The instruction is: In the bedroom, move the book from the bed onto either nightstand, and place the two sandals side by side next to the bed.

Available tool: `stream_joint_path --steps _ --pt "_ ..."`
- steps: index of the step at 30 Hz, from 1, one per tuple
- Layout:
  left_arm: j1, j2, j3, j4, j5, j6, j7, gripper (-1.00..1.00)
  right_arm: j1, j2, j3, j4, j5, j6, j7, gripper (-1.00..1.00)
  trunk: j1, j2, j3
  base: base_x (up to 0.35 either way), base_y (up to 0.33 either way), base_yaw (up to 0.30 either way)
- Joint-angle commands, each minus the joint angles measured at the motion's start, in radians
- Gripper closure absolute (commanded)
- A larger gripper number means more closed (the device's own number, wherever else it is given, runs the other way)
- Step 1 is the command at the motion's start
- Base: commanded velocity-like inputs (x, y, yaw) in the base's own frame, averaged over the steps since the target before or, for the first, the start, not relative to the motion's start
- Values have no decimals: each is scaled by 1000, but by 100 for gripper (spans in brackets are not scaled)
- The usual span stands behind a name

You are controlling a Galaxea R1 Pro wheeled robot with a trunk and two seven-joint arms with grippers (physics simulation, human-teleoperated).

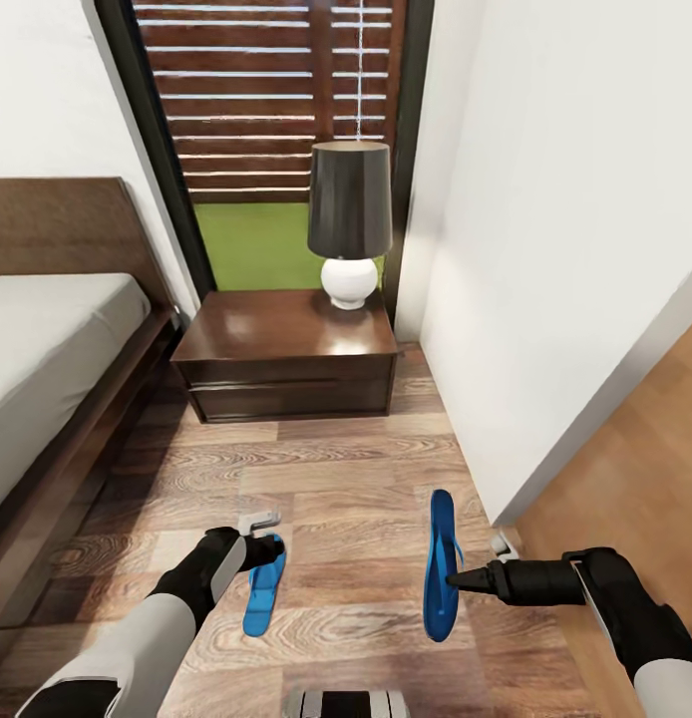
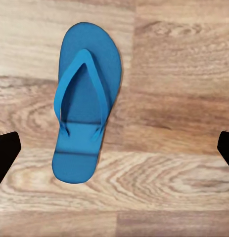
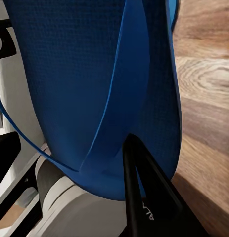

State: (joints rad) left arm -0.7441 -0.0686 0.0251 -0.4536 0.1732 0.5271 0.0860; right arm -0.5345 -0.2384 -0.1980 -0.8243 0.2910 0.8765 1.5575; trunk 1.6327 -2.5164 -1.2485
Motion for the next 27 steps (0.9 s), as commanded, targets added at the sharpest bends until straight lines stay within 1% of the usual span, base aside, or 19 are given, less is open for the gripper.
stream_joint_path --steps 1,18,27 --pt "0 -1 2 -2 11 5 7 -100 -1 1 -3 -1 10 15 13 100 0 -1 -5 0 0 0" --pt "0 0 2 -2 11 5 8 -100 -1 1 -2 -1 10 13 13 100 8 -5 -71 0 0 0" --pt "0 0 3 -2 11 5 8 -100 0 1 -2 -1 10 13 13 100 8 -5 -71 24 0 0"
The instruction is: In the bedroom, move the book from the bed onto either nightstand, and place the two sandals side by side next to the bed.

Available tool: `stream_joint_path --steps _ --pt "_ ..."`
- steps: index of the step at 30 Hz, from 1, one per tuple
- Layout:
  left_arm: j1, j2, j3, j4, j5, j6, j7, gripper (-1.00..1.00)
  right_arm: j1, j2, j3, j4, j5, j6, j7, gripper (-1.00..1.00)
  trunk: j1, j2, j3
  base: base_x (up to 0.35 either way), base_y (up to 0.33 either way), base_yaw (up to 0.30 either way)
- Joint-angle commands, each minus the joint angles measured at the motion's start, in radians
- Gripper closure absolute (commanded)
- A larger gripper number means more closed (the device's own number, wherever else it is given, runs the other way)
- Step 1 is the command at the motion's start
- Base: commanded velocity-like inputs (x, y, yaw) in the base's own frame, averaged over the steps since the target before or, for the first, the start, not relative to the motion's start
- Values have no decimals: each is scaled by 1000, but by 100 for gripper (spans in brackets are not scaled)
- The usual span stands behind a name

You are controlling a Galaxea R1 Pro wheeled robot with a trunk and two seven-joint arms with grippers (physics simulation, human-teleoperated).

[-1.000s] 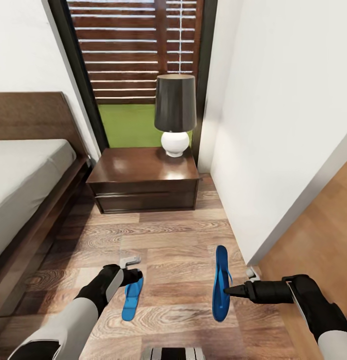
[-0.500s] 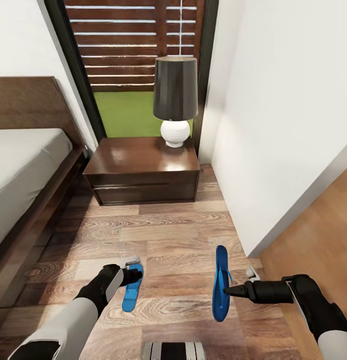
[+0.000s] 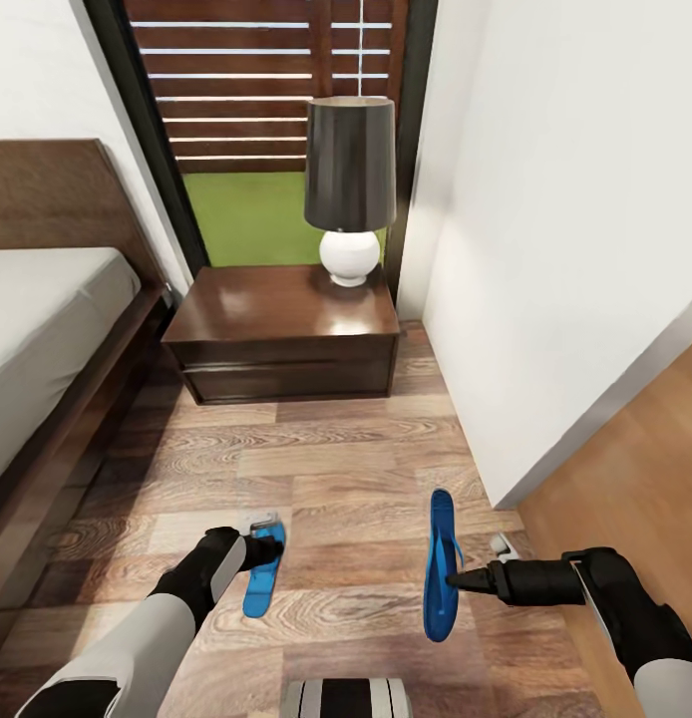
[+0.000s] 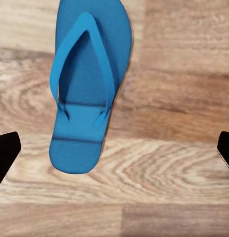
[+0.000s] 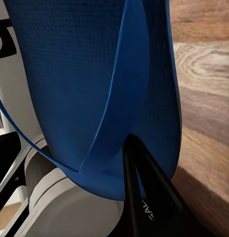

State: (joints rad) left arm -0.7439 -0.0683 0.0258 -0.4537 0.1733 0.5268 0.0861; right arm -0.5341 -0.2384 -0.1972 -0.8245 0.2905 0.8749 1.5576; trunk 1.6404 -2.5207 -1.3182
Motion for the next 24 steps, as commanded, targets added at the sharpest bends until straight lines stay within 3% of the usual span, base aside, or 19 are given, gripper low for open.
stream_joint_path --steps 1,13,24 --pt "0 0 3 -2 11 5 7 -100 -1 1 -3 -1 10 15 13 100 0 0 -1 223 0 0" --pt "0 1 2 -3 10 4 7 -100 -1 1 -3 -1 10 15 13 100 0 0 -1 89 0 0" --pt "0 1 3 -3 9 4 7 -100 -1 1 -3 -1 10 15 13 100 0 0 -1 196 0 0"
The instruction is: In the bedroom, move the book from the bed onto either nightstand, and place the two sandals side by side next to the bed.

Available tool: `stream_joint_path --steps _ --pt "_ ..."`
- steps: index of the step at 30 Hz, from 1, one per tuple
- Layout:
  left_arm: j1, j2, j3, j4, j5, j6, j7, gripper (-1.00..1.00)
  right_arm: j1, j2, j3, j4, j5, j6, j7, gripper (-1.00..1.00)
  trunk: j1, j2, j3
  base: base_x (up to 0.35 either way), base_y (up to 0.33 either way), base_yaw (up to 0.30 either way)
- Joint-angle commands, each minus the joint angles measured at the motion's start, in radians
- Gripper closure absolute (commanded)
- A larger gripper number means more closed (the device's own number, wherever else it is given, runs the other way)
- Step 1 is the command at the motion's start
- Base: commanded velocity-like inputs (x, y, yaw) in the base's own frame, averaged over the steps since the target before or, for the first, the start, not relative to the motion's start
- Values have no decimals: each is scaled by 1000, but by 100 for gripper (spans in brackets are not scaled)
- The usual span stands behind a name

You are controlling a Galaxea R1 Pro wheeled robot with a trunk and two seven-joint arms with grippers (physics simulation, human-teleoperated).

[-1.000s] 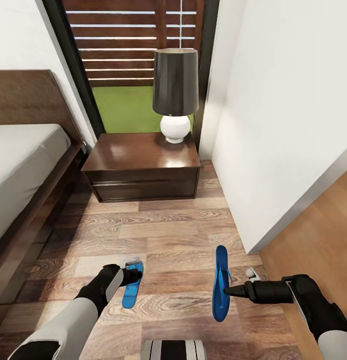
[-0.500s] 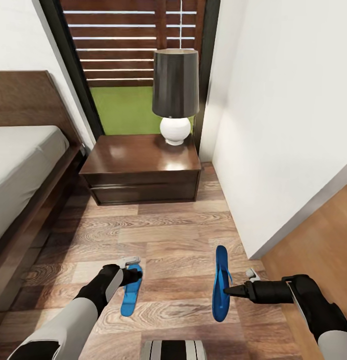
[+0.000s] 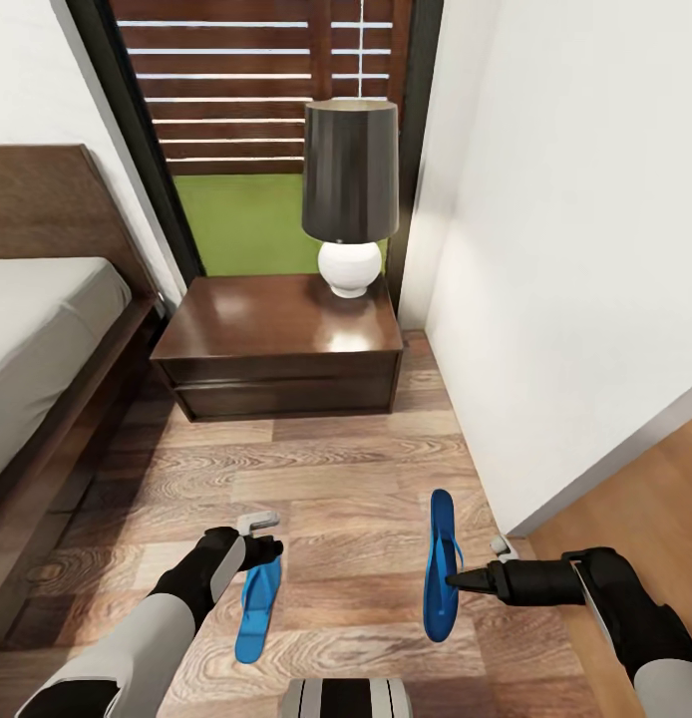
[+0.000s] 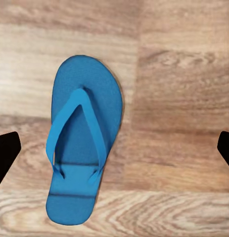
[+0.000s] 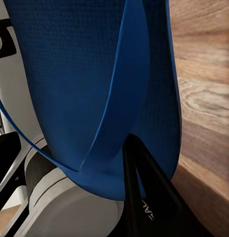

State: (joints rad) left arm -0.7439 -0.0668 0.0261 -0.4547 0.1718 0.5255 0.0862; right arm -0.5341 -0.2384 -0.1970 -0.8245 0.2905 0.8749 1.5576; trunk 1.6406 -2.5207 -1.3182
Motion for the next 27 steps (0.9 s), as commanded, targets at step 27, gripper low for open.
stream_joint_path --steps 27 --pt "0 1 3 -2 12 5 7 -100 0 1 -3 -1 10 15 13 100 7 -4 -63 2 0 0"
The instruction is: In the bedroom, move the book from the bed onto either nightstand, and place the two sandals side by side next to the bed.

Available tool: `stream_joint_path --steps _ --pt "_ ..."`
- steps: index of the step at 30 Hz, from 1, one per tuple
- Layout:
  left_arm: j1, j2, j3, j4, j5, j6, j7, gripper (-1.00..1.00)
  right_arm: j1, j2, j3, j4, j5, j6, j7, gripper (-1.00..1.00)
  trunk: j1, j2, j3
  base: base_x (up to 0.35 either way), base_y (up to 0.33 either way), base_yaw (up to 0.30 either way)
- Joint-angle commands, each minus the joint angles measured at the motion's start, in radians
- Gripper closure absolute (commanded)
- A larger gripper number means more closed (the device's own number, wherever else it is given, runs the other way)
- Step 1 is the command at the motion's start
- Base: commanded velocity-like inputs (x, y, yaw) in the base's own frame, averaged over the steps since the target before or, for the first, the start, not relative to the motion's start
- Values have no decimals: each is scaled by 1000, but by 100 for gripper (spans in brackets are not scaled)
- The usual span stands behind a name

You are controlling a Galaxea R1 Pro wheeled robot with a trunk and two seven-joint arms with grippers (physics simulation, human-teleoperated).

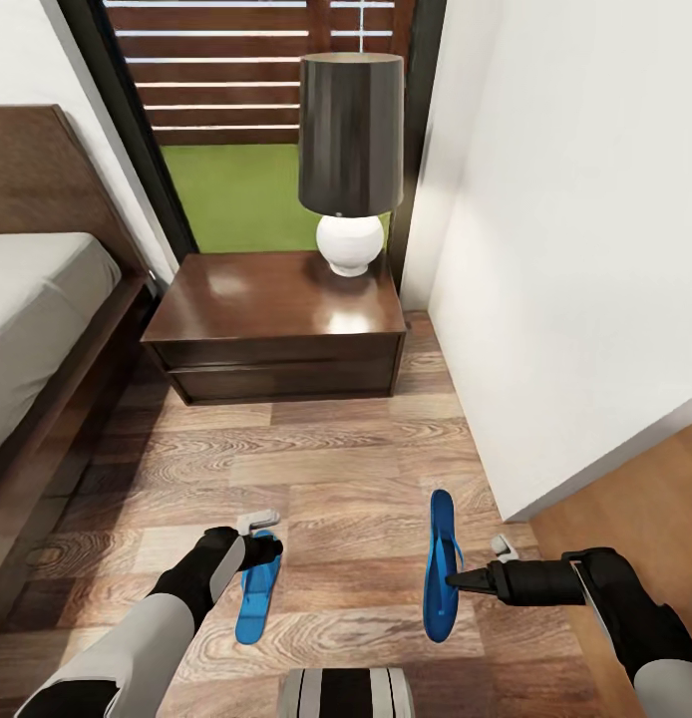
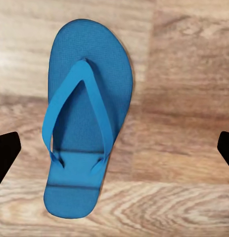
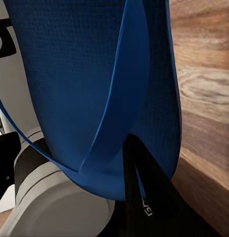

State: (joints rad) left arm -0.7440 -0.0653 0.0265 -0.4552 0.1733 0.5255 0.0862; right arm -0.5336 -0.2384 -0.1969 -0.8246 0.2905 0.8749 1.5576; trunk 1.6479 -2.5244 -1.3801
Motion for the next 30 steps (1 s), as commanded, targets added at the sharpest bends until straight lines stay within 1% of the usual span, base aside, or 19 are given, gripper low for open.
stream_joint_path --steps 1,25,27,30 --pt "0 -1 3 -2 11 5 7 -100 -1 1 -3 -1 10 15 13 100 0 0 -1 0 0 0" --pt "0 -1 3 -2 11 5 7 -100 -1 1 -2 -1 11 13 13 100 0 0 -1 0 0 0" --pt "11 -12 8 -13 0 16 7 -100 0 0 -13 -13 9 9 13 100 0 0 -1 0 0 0" --pt "17 -25 8 -19 -12 22 9 -100 0 0 -13 -17 9 9 13 100 0 0 -1 0 0 0"
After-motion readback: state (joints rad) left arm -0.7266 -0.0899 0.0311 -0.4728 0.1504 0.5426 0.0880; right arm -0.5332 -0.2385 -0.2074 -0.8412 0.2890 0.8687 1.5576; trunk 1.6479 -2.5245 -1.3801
